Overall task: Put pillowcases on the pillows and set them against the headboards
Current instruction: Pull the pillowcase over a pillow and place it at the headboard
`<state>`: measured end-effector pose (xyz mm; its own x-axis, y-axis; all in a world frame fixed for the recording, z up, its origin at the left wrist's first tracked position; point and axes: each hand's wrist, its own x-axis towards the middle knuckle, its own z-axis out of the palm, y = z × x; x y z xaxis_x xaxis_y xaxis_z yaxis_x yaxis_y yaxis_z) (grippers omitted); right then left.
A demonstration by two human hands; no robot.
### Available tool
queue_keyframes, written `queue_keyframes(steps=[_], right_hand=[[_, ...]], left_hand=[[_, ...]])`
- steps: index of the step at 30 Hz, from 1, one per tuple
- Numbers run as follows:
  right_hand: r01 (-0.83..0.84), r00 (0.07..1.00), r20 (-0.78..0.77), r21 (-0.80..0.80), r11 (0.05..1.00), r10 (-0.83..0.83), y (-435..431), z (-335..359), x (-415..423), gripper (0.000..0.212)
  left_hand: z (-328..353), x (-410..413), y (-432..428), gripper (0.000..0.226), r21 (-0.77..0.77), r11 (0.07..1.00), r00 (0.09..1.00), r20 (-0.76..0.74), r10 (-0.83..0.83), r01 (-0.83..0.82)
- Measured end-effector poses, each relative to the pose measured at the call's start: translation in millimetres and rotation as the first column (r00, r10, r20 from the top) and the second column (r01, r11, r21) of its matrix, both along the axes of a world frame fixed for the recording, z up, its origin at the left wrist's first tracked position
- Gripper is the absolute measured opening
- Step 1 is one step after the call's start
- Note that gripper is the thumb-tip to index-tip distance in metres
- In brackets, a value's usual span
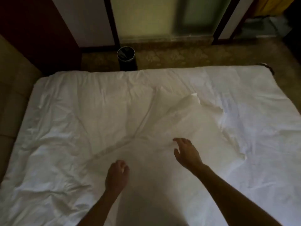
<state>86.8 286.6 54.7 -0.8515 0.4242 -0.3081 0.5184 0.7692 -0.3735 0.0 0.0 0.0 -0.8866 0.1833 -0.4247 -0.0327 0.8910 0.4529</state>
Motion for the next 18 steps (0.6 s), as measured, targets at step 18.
queue_keyframes(steps=[18], right_hand=[[-0.581,0.760,0.445,0.139,0.802,0.473,51,-61,-129,0.103]], left_hand=[[-45,-73,88,0.102,-0.035,0.973,0.917,0.343,-0.202,0.228]])
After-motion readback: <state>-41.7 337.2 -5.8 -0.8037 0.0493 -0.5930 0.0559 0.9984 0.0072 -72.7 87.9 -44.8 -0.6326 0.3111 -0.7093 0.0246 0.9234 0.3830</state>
